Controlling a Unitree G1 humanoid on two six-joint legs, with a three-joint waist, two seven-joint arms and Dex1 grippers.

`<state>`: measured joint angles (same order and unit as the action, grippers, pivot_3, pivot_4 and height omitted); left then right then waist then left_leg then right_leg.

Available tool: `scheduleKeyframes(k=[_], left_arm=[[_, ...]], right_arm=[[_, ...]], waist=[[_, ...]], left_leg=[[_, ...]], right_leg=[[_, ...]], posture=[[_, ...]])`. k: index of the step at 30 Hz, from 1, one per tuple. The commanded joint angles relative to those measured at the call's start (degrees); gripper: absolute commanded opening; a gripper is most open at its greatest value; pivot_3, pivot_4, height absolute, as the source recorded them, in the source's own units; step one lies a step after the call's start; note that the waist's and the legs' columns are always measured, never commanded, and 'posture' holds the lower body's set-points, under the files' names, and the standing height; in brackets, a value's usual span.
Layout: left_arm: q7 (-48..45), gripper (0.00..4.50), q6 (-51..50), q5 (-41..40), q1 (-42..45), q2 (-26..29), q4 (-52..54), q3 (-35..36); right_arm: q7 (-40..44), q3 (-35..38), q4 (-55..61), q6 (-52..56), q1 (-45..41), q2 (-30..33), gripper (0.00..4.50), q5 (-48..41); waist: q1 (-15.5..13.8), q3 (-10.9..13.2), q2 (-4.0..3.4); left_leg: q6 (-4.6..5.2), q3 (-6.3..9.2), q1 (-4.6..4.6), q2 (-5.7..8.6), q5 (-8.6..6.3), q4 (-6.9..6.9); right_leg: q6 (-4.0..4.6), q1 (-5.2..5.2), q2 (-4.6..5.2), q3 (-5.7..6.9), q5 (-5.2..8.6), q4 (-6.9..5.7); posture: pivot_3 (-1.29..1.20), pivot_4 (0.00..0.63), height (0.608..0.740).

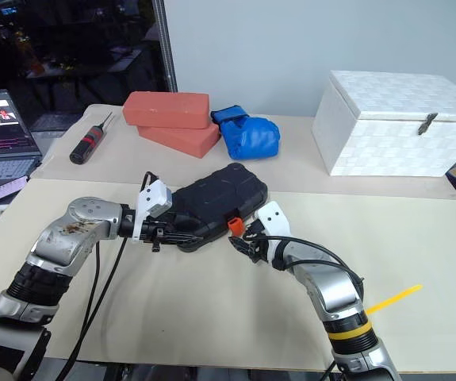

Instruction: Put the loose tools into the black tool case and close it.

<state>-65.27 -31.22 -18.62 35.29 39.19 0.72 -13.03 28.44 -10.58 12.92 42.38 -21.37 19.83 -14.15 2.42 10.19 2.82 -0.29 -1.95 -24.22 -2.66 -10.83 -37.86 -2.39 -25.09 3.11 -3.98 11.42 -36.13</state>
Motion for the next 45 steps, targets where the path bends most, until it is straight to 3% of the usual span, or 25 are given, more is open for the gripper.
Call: scheduleKeyframes(k=[1, 3, 10, 17, 26, 45], left_arm=[[0.3, 2.49, 0.6, 1.4, -1.1, 0.5, 1.0, 0.0], [0.4, 2.52, 0.9, 1.8, -1.1, 0.4, 0.7, 0.0], [0.7, 2.52, 1.4, 2.7, -0.9, -0.1, -0.3, -0.5], [0.8, 2.52, 3.2, 4.4, -0.9, -0.8, -2.0, -1.3], [0.6, 2.52, 4.0, 5.6, -1.2, -0.9, -2.0, -1.7], [2.3, 2.52, 1.3, 10.1, -1.2, -0.9, -2.9, -4.6]], right_arm=[[-0.9, 0.7, 3.3, 1.9, 0.0, 0.7, 2.93, 0.2], [-0.9, 1.1, 5.0, 4.1, 0.8, 1.3, 2.46, -0.5], [-2.3, -0.4, 4.3, 7.2, -0.4, -0.1, 0.09, -0.2], [-2.8, -1.7, -2.7, 1.5, -3.7, -3.7, 0.03, 1.9], [-2.1, -1.0, -7.9, -13.3, -3.2, -7.4, 0.03, 3.8], [-3.0, -0.9, -0.3, -6.0, -4.7, -5.0, 0.03, 4.0]], waist=[[0.0, 0.0, 0.00], [0.0, 0.0, 0.00], [0.0, 0.0, 0.00], [0.1, 0.0, 0.00], [0.3, 0.0, -0.01], [0.3, 0.0, -0.04]], left_leg=[[0.00, 0.00, 0.00, 0.00, 0.00, 0.00], [0.00, 0.00, -0.01, 0.00, 0.00, 0.00], [0.00, 0.00, -0.01, 0.00, 0.00, 0.00], [0.00, 0.00, 0.04, 0.00, 0.00, 0.00], [0.00, -0.01, 0.03, -0.01, 0.00, 0.00], [0.00, -0.02, 0.15, -0.06, 0.00, 0.00]], right_leg=[[0.00, 0.00, 0.00, 0.00, 0.00, 0.00], [0.00, 0.00, 0.00, 0.00, 0.00, 0.01], [0.00, 0.00, 0.00, 0.00, 0.00, 0.02], [0.33, 0.03, 0.00, 0.00, 0.12, 0.01], [0.01, 0.03, -0.01, 0.00, -0.07, 0.04], [0.41, 0.06, -0.04, -0.01, 0.09, -0.04]], posture=[[0.00, 0.150, 0.740], [0.00, 0.150, 0.740], [0.00, 0.150, 0.740], [0.00, 0.150, 0.740], [0.00, 0.150, 0.740], [0.00, 0.150, 0.740]])
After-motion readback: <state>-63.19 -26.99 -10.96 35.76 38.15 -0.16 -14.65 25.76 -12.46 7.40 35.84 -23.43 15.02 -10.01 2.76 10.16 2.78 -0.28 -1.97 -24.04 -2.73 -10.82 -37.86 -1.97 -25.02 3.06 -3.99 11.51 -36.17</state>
